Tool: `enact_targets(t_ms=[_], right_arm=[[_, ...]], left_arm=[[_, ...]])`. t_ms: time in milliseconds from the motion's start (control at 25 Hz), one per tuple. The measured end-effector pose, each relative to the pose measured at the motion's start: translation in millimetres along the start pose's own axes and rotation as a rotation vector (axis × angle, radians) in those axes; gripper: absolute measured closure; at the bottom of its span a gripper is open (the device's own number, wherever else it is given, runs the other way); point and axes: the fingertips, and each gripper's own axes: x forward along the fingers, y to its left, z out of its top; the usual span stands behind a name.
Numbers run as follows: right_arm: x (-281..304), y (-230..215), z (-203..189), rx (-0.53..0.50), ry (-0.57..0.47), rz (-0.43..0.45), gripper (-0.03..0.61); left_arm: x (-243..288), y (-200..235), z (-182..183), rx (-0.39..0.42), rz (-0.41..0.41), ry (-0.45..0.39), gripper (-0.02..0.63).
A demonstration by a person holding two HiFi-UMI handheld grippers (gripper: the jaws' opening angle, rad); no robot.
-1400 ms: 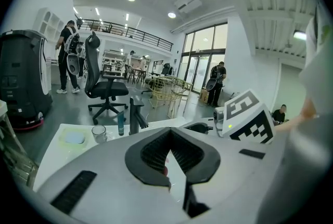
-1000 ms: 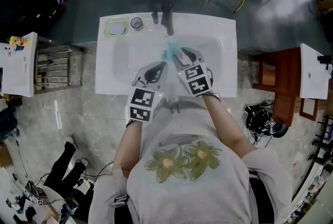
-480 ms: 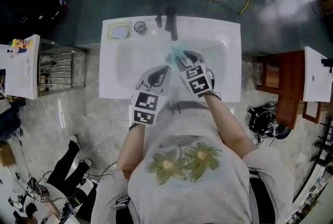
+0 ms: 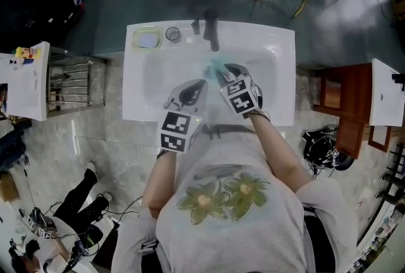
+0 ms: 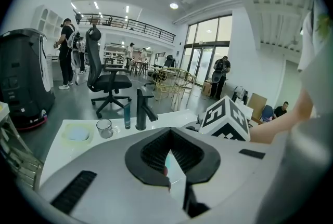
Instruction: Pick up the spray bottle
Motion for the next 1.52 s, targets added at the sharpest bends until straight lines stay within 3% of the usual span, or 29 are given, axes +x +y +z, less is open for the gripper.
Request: enact_targets(t_ms=[280,880,1520], right_arm=[[1.2,0.6,-4.1,-0.011,0.0,-0.01,0.502],[0.4,1.9,1.5,-0.007,0.004,0.016,0.506],[-45.8,19.1,52.2,0.035,-0.136,0.016,0.508]], left_arm=[[1.1,-1.6,-2.1,-0.015,-0.001,-0.001,0.604],[-6.1,4.7,-10.3,-0.032,0.006,0.011,0.604],[-14.1,0.9,-3.8,0.03,-0.033,-0.005,0.604]])
